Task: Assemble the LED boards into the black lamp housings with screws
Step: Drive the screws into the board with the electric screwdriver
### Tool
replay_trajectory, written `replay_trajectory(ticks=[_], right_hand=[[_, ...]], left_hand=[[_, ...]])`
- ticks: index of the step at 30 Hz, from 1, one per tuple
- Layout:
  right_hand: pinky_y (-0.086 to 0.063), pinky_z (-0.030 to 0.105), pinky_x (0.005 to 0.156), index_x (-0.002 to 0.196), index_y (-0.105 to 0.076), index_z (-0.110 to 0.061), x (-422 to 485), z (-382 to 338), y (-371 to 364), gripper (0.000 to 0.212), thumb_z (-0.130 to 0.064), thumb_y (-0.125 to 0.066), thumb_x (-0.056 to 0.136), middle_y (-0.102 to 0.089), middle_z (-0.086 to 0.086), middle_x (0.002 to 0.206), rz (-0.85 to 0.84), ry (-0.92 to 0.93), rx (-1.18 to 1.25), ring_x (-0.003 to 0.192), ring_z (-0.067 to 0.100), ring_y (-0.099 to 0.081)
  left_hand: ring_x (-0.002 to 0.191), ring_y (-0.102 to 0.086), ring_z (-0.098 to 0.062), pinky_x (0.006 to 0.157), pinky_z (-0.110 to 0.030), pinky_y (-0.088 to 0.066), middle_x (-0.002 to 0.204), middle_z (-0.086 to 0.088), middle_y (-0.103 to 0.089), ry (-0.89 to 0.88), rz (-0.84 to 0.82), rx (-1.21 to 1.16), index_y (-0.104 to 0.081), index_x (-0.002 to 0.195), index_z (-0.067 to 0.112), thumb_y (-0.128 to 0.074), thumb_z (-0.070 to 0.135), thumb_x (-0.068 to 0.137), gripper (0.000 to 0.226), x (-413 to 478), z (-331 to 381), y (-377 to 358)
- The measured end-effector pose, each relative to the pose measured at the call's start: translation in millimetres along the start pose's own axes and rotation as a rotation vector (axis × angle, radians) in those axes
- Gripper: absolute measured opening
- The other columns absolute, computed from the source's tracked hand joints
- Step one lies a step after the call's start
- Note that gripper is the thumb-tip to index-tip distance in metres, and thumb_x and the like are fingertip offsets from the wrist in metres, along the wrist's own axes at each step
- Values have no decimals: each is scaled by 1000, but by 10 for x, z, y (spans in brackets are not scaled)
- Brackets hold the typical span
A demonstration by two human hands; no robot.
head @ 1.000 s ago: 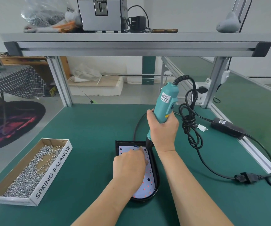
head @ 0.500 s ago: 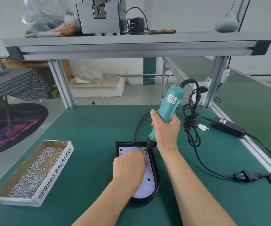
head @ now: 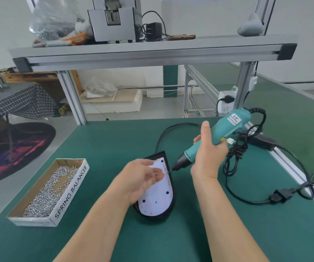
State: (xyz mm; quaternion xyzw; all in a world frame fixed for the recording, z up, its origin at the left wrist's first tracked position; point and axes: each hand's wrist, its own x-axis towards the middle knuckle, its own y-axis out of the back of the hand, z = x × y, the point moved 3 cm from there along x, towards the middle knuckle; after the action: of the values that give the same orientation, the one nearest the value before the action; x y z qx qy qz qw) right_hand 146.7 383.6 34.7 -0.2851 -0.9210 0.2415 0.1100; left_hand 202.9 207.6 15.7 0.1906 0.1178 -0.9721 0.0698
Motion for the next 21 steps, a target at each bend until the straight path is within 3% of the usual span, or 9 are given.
replay_trajectory(ticks=[2,5,11,14,17,21], right_hand=[[-48,30,65,91,-57,-23,-60,-20,55,36,-53,-71,78,-62,-8,60,16,-25,14,62,12,-58],[-46,33,63,88,-55,-22,-162,-52,113,31,-49,-70,80,-62,-7,59,49,-31,16,58,12,-55],[-47,32,64,83,-55,-21,-369,-158,153,24,-40,-71,82,-61,-7,58,91,-25,52,58,11,-56],[-47,32,65,84,-54,-22,-462,-207,139,23,-37,-70,83,-60,-5,60,87,-34,104,60,12,-56],[-46,31,65,85,-55,-24,-539,-247,125,19,-35,-70,86,-59,-5,61,91,-33,133,60,12,-55],[-46,33,66,85,-56,-25,-613,-281,98,17,-34,-70,86,-58,-4,62,95,-31,155,60,13,-54]], left_hand=[[75,-76,-33,62,-29,-62,111,-36,-58,30,-34,-237,-51,113,-18,-33,-28,91,30,-71,-19,107],[82,-76,-35,67,-29,-63,113,-38,-58,6,-38,-254,-52,108,-19,-32,-26,93,27,-162,-94,215],[78,-77,-27,63,-20,-59,79,-22,-73,-28,-35,-182,-57,100,-13,-41,-15,100,16,-263,-190,232],[65,-74,-17,58,-15,-56,71,-14,-73,-29,-32,-166,-62,97,-9,-52,-5,101,12,-286,-225,221],[44,-57,-6,42,-12,-46,60,-3,-65,0,10,-87,-68,89,0,-64,13,98,16,-300,-273,229],[37,-38,-4,32,-13,-29,54,3,-50,72,17,-141,-63,74,10,-73,29,88,26,-312,-330,237]])
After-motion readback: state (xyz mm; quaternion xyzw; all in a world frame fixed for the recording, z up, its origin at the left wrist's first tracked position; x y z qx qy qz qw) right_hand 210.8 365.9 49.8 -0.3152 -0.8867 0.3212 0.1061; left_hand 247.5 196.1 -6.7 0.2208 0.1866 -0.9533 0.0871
